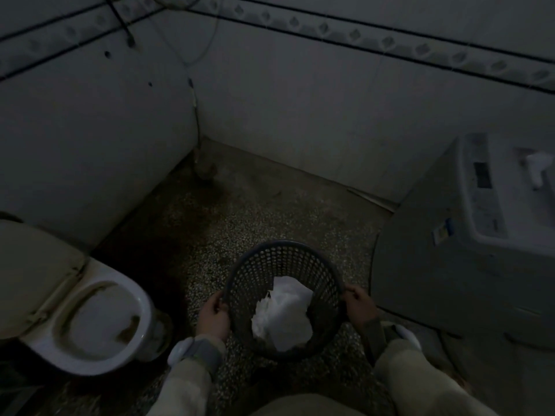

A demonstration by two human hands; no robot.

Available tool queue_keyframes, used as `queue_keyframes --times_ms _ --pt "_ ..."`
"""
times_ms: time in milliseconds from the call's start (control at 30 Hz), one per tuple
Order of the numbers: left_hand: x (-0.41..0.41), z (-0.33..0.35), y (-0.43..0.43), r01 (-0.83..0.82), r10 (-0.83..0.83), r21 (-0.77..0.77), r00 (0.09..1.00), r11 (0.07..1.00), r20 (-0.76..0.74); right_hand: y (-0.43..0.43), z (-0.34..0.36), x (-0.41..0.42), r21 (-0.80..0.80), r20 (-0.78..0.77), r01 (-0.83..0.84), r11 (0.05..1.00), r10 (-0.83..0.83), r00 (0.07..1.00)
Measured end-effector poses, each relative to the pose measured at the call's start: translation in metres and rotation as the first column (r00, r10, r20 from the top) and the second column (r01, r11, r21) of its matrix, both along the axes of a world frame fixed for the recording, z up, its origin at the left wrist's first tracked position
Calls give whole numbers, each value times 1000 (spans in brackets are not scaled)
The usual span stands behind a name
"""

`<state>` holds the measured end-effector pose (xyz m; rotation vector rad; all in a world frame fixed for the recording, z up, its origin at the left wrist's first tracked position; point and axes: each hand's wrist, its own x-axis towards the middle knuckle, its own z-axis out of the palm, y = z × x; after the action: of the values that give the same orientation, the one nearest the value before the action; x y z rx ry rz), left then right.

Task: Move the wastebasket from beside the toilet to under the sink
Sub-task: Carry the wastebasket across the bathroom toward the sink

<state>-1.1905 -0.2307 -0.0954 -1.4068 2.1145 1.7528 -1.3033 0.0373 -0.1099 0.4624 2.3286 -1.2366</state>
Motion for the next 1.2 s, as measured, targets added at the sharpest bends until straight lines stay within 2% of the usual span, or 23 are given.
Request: queue_keyframes --times_ms 267,567,833,1100,1200 --pt "0 -1 0 -26 26 -3 1000 1000 -11 0 0 0 -5 39 7 1000 -6 999" --pt "20 6 20 -87 86 -46 996 995 -34 9 3 -10 -16 52 -124 992 125 991" --pt "54 13 80 -301 301 -17 954 953 -3 24 14 -16 31 59 -275 961 273 960" --pt "123 9 126 -578 578 -3 816 816 6 13 8 7 -1 51 -501 866 500 864" --pt "152 5 133 -663 663 16 749 749 24 -5 12 20 -36 110 -583 812 583 805"
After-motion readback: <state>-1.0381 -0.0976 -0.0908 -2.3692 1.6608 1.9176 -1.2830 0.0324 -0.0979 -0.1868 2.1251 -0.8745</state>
